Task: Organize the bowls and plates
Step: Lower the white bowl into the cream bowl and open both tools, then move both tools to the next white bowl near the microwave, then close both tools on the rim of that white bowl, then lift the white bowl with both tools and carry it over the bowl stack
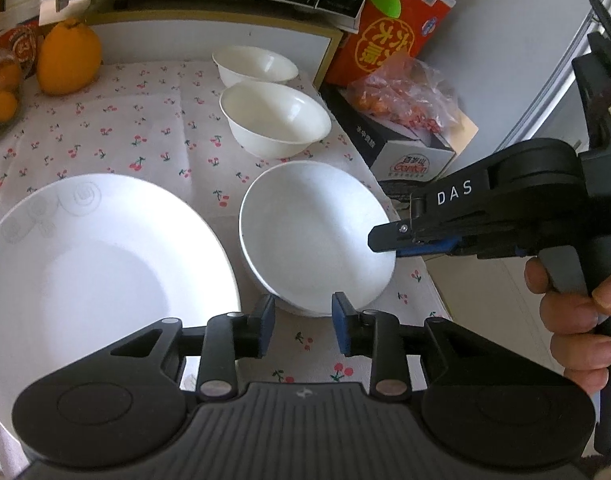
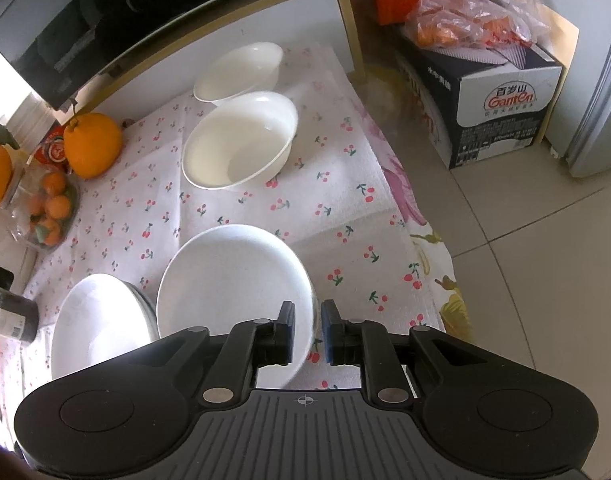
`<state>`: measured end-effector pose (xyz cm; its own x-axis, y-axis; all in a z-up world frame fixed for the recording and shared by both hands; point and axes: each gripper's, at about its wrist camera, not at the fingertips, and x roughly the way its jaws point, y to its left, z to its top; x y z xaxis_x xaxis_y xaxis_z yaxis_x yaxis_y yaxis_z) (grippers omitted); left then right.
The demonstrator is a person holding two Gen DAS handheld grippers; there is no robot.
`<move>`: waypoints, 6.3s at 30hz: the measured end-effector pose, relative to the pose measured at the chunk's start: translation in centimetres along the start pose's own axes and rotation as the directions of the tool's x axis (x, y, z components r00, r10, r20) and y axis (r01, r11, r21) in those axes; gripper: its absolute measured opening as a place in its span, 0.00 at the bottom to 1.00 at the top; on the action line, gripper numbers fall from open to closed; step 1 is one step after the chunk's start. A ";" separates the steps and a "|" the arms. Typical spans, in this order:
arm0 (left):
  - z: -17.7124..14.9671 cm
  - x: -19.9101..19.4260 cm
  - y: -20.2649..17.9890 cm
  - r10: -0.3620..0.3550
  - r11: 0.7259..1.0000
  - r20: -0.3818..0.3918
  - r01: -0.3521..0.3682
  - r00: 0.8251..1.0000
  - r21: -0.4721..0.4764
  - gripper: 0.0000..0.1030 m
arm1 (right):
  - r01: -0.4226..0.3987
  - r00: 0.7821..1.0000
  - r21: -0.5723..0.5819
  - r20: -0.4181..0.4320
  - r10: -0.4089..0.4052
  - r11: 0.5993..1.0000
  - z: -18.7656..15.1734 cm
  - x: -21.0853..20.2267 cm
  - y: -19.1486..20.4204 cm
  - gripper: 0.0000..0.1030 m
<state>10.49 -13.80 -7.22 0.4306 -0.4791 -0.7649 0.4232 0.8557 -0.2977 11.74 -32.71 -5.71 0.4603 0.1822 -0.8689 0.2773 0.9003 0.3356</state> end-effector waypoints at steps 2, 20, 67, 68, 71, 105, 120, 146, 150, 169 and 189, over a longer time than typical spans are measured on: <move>0.1 -0.1 0.0 0.005 1.000 0.007 -0.005 1.000 0.009 0.34 | -0.002 1.000 0.006 0.002 0.002 1.000 0.1 0.0 -0.1 0.22; 0.4 -0.6 -1.4 -0.029 0.994 0.012 0.028 0.999 0.104 0.79 | -0.010 0.998 0.027 0.065 0.008 1.000 0.8 -1.4 -1.0 0.74; 10.9 8.3 5.7 0.121 0.981 0.105 -0.103 0.987 -0.166 0.52 | -0.127 0.952 0.229 0.301 0.054 0.965 7.8 6.0 -1.3 0.65; 10.8 8.5 5.8 0.116 0.981 0.104 -0.098 0.988 -0.166 0.47 | -0.129 0.952 0.230 0.301 0.056 0.965 7.8 6.2 -1.3 0.58; 10.8 8.9 6.2 0.102 0.982 0.094 -0.084 0.990 -0.172 0.38 | -0.128 0.954 0.228 0.295 0.057 0.965 7.9 6.8 -1.0 0.42; 11.0 5.8 4.6 0.025 0.995 0.129 -0.012 0.991 -0.104 0.12 | -0.137 0.951 0.172 0.298 0.081 0.976 7.2 4.1 -0.4 0.07; 9.3 1.8 2.9 0.043 0.995 0.142 -0.031 0.989 -0.090 0.12 | -0.122 0.952 0.126 0.295 0.080 0.985 4.5 -0.8 1.1 0.09; 4.8 -1.1 1.7 0.047 0.999 0.101 -0.045 0.994 -0.016 0.12 | -0.046 0.979 0.017 0.199 0.041 0.999 -0.6 -3.9 2.0 0.12; 4.2 -1.2 1.4 0.051 0.999 0.089 -0.052 0.995 0.009 0.12 | -0.022 0.985 0.015 0.174 0.019 1.000 -1.2 -3.8 2.1 0.12; 2.8 0.1 0.8 0.121 0.984 0.074 -0.129 0.990 0.119 0.13 | 0.091 0.992 -0.021 0.090 -0.089 0.996 -2.1 -1.4 3.2 0.15; 2.3 0.8 -0.4 0.140 0.968 0.094 -0.156 0.986 0.196 0.25 | 0.112 0.992 -0.026 0.067 -0.110 0.993 -2.0 -1.2 2.8 0.17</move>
<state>12.51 -15.02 -6.39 0.5586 -0.3709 -0.7419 0.4985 0.8650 -0.0571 10.23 -29.63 -4.46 0.4822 0.0554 -0.8743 0.3049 0.9250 0.2268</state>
